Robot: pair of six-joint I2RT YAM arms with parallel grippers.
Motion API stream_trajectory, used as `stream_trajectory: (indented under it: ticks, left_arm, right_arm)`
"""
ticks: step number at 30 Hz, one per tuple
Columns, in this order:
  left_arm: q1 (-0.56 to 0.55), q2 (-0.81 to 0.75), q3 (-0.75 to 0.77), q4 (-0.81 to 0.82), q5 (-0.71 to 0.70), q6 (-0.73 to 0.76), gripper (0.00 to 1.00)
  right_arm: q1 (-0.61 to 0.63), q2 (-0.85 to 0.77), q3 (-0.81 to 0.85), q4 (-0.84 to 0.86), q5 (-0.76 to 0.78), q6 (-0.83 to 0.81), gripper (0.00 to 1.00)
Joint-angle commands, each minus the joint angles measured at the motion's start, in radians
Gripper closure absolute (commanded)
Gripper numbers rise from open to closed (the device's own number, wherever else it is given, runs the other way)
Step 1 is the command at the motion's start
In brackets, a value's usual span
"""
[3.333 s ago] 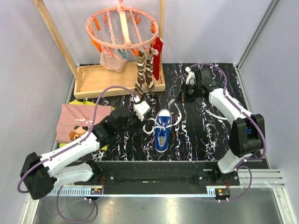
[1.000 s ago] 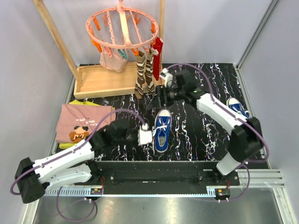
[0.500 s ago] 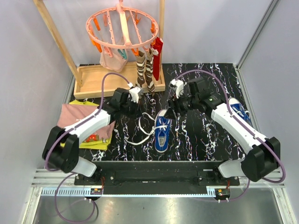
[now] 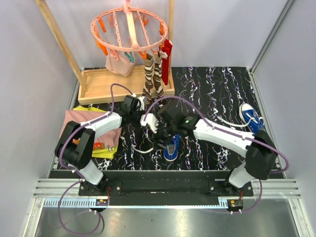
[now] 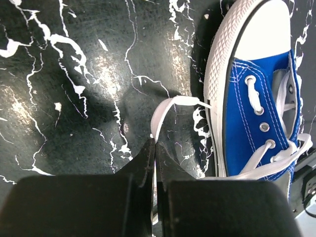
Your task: Tie the shoes
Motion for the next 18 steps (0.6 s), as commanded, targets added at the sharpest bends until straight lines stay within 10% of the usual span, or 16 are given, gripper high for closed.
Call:
stream_trajectory:
  ticks: [1,18]
  left_arm:
    - [0.02,0.018,0.037,0.02,-0.001,-0.032,1.0]
    - [0.07,0.064,0.037,0.019,0.062,-0.033,1.0]
  right_arm:
    - [0.119,0.075,0.04,0.153,0.108,-0.072,0.42]
    - [0.172,0.329,-0.038,0.523,0.154,-0.127,0.46]
